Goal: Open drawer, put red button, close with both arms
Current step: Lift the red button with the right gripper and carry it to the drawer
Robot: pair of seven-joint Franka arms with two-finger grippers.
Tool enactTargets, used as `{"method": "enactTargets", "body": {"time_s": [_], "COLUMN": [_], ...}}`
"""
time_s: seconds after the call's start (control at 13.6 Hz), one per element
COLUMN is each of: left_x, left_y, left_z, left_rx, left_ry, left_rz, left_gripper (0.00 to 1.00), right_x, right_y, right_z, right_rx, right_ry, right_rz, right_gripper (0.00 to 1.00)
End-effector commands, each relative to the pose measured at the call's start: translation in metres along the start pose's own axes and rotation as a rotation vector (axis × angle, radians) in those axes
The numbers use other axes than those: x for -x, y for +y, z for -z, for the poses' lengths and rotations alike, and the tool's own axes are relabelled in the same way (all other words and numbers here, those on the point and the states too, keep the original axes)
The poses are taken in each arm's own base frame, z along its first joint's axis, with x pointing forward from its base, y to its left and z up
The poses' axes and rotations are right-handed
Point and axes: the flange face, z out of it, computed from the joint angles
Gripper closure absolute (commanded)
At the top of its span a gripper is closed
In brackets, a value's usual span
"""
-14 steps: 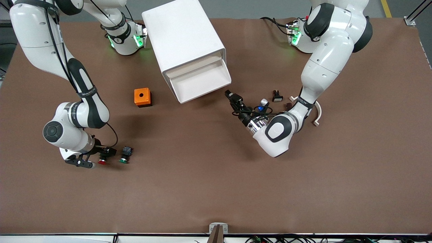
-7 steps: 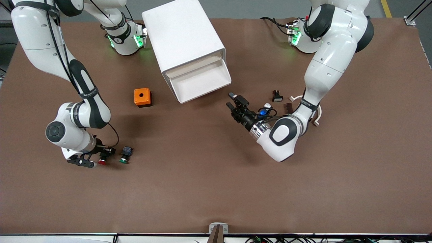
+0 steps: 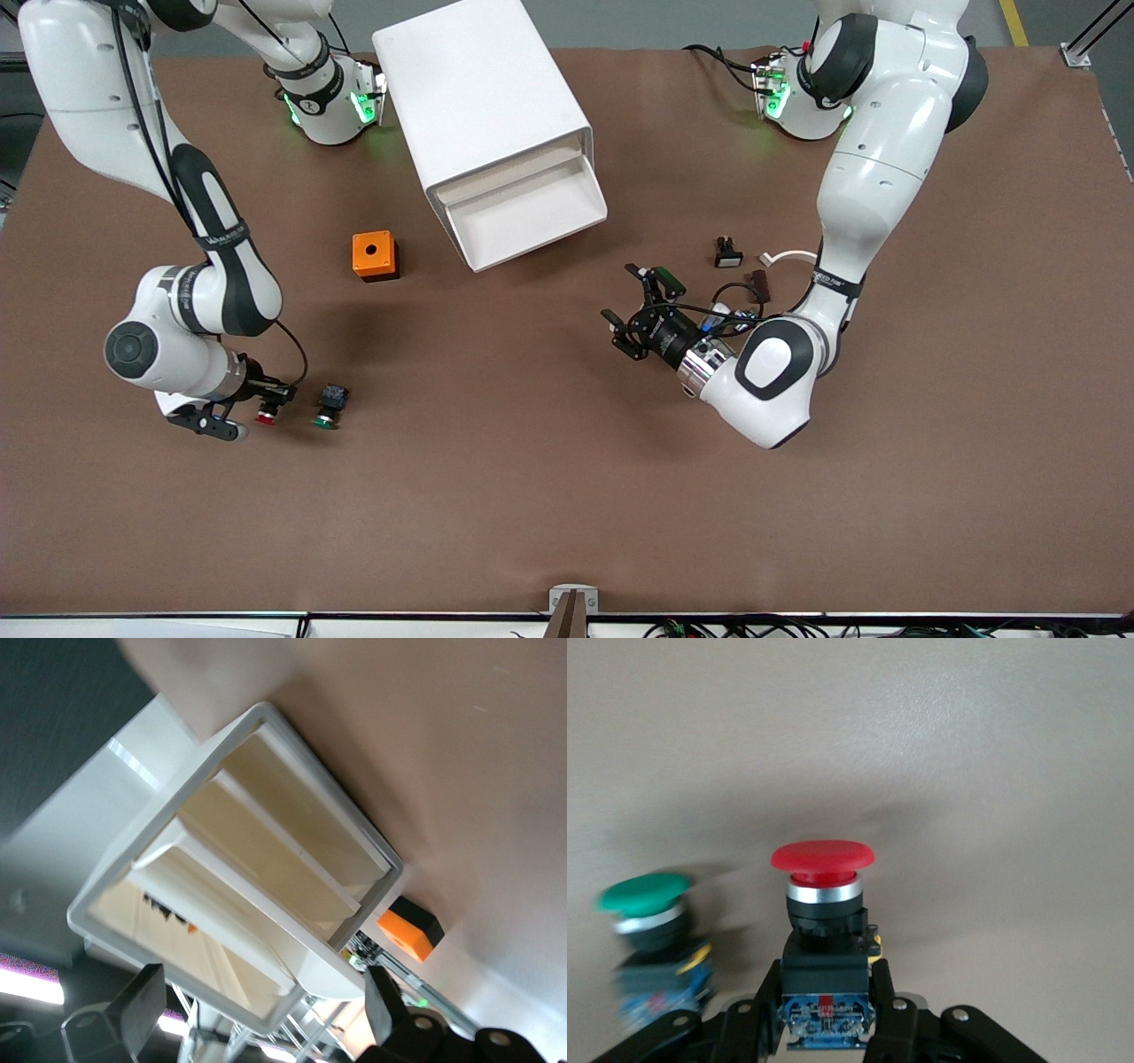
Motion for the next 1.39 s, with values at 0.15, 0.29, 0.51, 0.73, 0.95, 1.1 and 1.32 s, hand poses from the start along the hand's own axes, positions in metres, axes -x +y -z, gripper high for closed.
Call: {"method": "enactTargets", "body": {"time_s": [0.15, 0.29, 0.51, 0.73, 0.95, 1.1, 1.32], "left_x": [0.06, 0.065, 0.074, 0.096, 0.1, 0.103, 0.105], "left_y": [-0.039, -0.044, -0.06, -0.085, -0.086, -0.078, -0.069], "left_z": [0.044, 0.064, 0.086, 0.109, 0.112, 0.107, 0.098], "left_rx": [0.171, 0.227, 0.236, 0.263, 0.27, 0.294, 0.312], "left_ry": [0.292, 0.425, 0.58, 0.701, 0.821, 0.885, 0.916], "left_rz": [-0.422, -0.566, -0.699, -0.796, -0.821, -0.834, -0.854], "left_gripper": [0.01, 0.01, 0.01, 0.01, 0.01, 0.01, 0.01], "right_x": [0.076, 0.121, 0.171, 0.213, 0.245, 0.27, 0.292], "right_y": [-0.068, -0.114, -0.164, -0.21, -0.243, -0.264, -0.282], "right_z": [0.133, 0.176, 0.206, 0.224, 0.239, 0.244, 0.243], "right_rx": [-0.071, -0.07, -0.1, -0.117, -0.119, -0.124, -0.125], "right_ry": [-0.077, -0.066, -0.059, -0.047, -0.049, -0.048, -0.041], "right_rz": [-0.203, -0.284, -0.378, -0.448, -0.502, -0.533, -0.56], "right_gripper": [1.0, 1.0, 1.0, 1.0, 1.0, 1.0, 1.0]}}
